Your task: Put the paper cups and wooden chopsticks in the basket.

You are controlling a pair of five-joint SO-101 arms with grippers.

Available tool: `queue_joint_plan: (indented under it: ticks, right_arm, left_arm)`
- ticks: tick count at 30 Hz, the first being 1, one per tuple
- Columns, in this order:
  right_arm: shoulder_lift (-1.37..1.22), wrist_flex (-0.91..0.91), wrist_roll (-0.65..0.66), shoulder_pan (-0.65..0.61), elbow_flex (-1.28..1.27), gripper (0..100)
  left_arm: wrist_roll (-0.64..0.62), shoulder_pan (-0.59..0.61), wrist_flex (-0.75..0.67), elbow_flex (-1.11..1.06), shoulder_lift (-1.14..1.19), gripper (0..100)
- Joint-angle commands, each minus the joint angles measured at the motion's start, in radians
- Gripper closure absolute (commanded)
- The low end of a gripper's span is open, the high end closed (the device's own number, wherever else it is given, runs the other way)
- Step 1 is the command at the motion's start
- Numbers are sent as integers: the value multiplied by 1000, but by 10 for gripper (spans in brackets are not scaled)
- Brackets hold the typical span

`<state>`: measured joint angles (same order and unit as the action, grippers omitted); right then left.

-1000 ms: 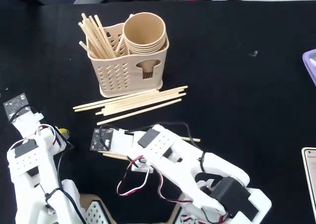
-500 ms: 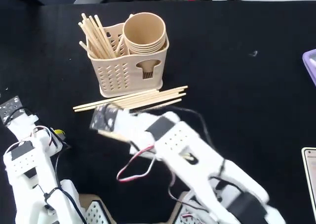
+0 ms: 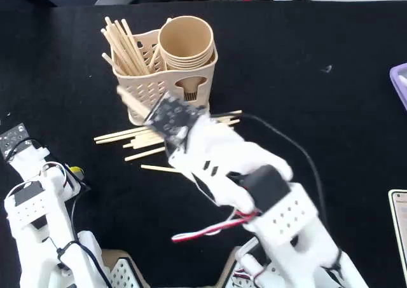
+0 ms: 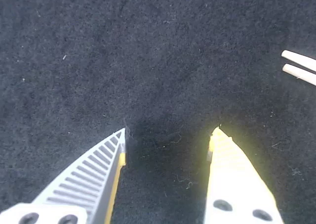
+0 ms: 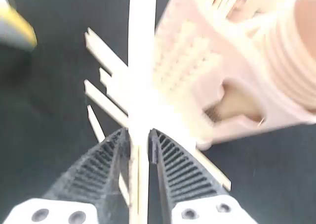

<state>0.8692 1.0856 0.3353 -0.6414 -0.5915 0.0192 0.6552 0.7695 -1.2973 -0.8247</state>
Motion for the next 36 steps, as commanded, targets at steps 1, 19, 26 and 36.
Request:
queue_joint_plan:
  ticks: [1,19,26,36]
  right_arm:
    - [42,-98,-118,-12,136,988]
    - [-229,-1056,-338,12,137,987]
    - [-538,-1119,-344,117,285,987]
    - [-802,-1096,-345,153,426,985]
  left_arm:
    - [2,1,-18,15,-20,730]
    - [2,-41,-57,-8,-11,730]
    - [2,-41,-57,-8,-11,730]
    - [5,-42,-57,-8,-11,730]
